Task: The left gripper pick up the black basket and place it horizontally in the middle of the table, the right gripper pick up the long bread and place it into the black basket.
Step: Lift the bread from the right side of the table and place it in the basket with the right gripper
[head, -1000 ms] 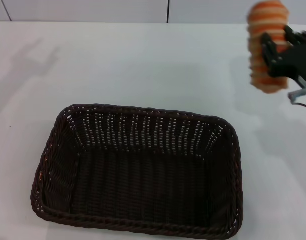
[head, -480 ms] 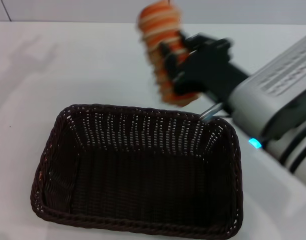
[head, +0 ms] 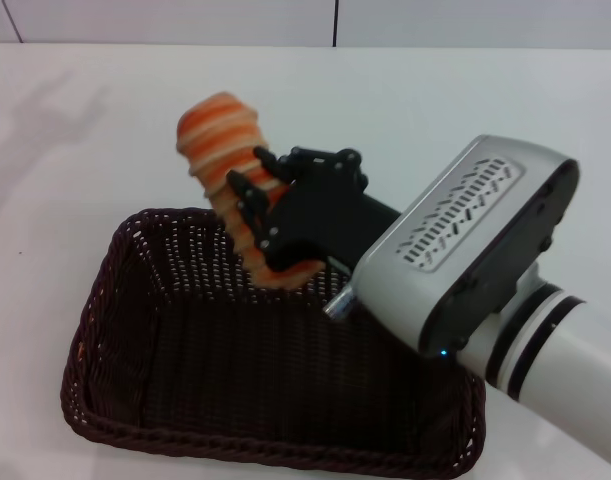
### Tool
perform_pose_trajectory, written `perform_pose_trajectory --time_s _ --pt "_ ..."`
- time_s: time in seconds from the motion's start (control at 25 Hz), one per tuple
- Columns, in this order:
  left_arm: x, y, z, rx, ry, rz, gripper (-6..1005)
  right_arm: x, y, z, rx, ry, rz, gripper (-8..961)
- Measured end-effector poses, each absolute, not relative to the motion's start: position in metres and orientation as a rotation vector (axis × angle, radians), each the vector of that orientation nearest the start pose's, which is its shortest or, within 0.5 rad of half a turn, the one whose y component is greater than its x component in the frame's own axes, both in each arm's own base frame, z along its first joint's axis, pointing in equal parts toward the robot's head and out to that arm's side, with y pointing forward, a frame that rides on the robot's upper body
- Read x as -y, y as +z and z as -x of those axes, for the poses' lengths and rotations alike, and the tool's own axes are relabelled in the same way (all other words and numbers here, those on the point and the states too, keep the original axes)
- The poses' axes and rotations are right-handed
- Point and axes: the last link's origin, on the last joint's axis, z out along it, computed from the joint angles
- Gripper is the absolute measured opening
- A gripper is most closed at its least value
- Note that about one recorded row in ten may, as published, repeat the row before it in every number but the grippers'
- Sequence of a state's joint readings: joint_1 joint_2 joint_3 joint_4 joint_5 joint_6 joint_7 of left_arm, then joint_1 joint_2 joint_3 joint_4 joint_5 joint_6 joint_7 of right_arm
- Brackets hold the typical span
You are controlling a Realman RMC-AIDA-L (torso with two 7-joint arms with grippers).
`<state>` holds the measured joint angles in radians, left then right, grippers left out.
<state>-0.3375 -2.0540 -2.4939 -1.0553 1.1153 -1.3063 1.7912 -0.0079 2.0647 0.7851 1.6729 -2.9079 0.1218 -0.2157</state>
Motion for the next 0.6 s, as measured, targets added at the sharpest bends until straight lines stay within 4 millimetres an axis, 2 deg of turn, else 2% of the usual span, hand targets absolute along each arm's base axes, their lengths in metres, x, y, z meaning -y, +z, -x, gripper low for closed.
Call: perform_pose_trajectory --time_s 0.16,0.48,0.6 --pt "-0.3469 0.1969 0.2426 0.252 -1.183 1.734 588 -0.2414 -0.1007 -0.0895 -0.288 0.558 2.381 223" --pt "-0.3446 0.1976 0.2443 0.254 -1.178 1.733 588 -0.2394 -0.1015 -0.0889 -0.315 0.581 2.441 220" --pt "-0.3436 0.1977 0.245 0.256 -1.177 1.733 588 -0.2385 -0.1021 -0.0893 -0.316 0.579 2.443 322"
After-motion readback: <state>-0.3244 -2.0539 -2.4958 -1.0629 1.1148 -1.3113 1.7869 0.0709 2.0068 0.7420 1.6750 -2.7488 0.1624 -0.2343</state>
